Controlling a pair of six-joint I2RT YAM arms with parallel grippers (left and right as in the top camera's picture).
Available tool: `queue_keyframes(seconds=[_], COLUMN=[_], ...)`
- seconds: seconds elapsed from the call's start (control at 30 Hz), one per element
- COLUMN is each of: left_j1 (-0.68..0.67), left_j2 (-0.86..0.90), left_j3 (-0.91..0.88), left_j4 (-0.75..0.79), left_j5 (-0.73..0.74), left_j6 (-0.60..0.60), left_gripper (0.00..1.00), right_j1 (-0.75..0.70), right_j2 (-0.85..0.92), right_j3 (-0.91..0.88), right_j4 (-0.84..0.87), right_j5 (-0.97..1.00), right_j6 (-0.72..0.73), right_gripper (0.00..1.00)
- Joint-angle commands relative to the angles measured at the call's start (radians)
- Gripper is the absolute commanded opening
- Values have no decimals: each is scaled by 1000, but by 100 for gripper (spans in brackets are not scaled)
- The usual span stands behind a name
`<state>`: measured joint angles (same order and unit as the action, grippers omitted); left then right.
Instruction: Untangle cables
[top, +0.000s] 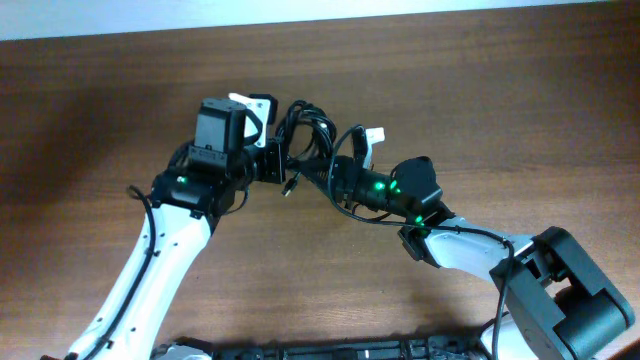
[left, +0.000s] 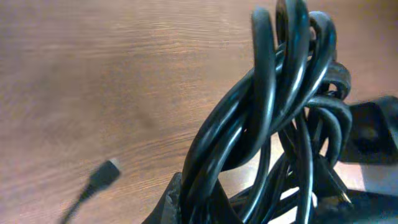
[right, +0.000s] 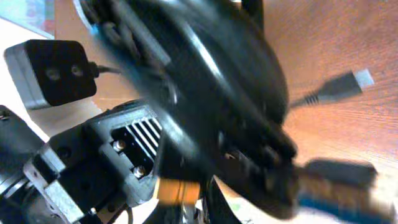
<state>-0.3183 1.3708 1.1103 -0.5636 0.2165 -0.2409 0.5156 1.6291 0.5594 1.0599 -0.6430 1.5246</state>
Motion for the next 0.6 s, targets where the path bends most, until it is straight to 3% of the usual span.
queue_keyframes(seconds=[0.0,0.1,0.13,0.3,0.37,0.5,0.57], left_j1=[81,98,98,97,80,25,24], left_j2=[1,1,2,2,2,2,2], left_j3=[-12,-12,-12,-12,-12,-12,-12], left_j4=[-10,-22,-31,-19,6,3,2], left_j5=[-356,-336,-292,-86,103,379,510], left_j6=[-310,-331,-320,-27,128,353,395], left_gripper=[0,0,0,0,0,0,0], right_j1=[-44,-45,-45,-20,6,7,7], right_j2=[-27,-28,-29,-29,-29,-28,-28], right_j3=[24,46,78,448,516,517,517], right_j4=[19,27,-7,-704,-842,-869,-927], right_j5=[29,25,18,-21,135,348,484], right_j6=[-163,-508,-526,-770,-838,-919,-924], right_gripper=[4,4,4,4,4,4,5])
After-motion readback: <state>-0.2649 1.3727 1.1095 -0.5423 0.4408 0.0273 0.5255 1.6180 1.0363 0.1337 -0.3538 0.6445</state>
